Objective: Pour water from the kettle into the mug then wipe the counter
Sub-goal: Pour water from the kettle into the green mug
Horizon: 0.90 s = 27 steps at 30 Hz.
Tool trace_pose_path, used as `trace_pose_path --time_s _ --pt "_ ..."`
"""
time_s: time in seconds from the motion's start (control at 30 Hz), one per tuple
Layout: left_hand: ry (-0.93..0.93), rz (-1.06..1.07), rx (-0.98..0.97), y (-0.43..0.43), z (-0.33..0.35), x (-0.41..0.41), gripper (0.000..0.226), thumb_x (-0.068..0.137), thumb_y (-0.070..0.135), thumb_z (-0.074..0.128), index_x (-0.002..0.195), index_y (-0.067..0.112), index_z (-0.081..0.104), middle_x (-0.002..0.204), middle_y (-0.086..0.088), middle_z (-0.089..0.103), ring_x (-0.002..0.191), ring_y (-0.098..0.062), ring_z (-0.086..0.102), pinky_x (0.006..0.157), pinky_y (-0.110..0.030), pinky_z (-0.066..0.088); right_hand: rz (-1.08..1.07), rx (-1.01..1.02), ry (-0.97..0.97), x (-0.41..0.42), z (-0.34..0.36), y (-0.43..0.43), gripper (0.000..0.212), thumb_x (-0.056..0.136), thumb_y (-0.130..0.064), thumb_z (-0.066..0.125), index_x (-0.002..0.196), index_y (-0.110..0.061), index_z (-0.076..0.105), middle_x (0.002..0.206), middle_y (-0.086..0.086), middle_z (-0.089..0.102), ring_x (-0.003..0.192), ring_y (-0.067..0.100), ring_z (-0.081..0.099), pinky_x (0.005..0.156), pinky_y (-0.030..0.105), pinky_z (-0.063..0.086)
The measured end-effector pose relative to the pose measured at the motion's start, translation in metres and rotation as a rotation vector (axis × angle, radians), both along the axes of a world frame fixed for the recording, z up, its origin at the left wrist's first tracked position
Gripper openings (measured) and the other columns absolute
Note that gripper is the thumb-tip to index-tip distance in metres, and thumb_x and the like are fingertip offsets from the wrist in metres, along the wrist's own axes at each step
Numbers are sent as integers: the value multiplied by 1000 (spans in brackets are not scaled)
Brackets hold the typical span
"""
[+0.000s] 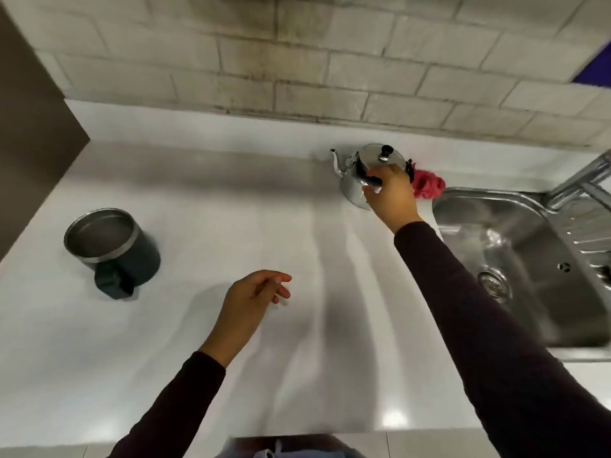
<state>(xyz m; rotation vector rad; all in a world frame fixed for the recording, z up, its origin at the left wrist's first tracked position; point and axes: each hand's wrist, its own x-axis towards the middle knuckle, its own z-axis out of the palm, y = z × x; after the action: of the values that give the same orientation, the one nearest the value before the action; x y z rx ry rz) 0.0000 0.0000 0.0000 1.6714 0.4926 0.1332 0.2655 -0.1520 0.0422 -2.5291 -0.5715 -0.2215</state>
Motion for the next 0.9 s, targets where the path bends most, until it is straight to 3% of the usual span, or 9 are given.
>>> trace_pose_path --time_s 0.07,0.17,0.23,0.3,0.43,0.6,0.8,0.9 --pt "2 52 -5 2 0 7 25 92 18 49 86 27 71 72 12 73 64 -1 61 64 -9 47 -15 -155 7 18 -2 2 38 79 -4 60 117 -4 61 124 21 57 111 38 52 94 43 45" --pt "20 138 -10 -1 -5 11 26 93 17 48 86 28 71 73 13 73 65 -1 62 67 -10 47 5 -259 32 41 -13 -3 38 80 -4 57 118 -3 59 118 23 60 107 41 55 90 44 49" --pt "38 196 -17 -7 -6 12 27 93 16 48 86 28 71 73 14 73 66 -1 62 69 -14 48 81 -256 52 52 -14 -6 31 85 -6 57 115 -2 59 113 22 63 98 40 61 76 39 53" --pt "47 227 -17 -14 -4 13 26 93 16 48 86 27 71 73 13 73 66 -1 62 72 -17 47 180 -297 57 62 -12 -10 24 88 -12 55 111 -6 60 103 18 66 89 37 64 60 29 47" --pt "47 287 -6 -24 1 12 27 93 16 48 87 26 71 74 12 73 66 -1 62 74 -22 48 290 -378 78 86 8 -19 22 92 -33 48 107 -17 53 88 12 63 81 34 61 64 33 40" --pt "22 358 30 -26 14 7 27 94 18 47 87 28 71 79 12 73 71 -4 64 76 -23 49 313 -382 73 105 46 -8 25 96 -31 43 112 -13 52 100 18 67 87 34 60 71 36 43" --pt "-24 432 76 -7 23 -12 28 95 18 45 88 28 70 82 12 74 75 -6 65 73 -21 48 404 -274 -136 52 73 -7 23 90 -35 53 102 -16 60 83 11 71 74 31 62 61 30 40" --pt "-38 468 80 9 25 -25 29 95 18 44 88 29 70 81 12 74 74 -6 65 71 -19 48 472 -209 -196 12 97 -3 24 87 -40 57 101 -21 62 73 3 70 62 22 57 57 27 39"
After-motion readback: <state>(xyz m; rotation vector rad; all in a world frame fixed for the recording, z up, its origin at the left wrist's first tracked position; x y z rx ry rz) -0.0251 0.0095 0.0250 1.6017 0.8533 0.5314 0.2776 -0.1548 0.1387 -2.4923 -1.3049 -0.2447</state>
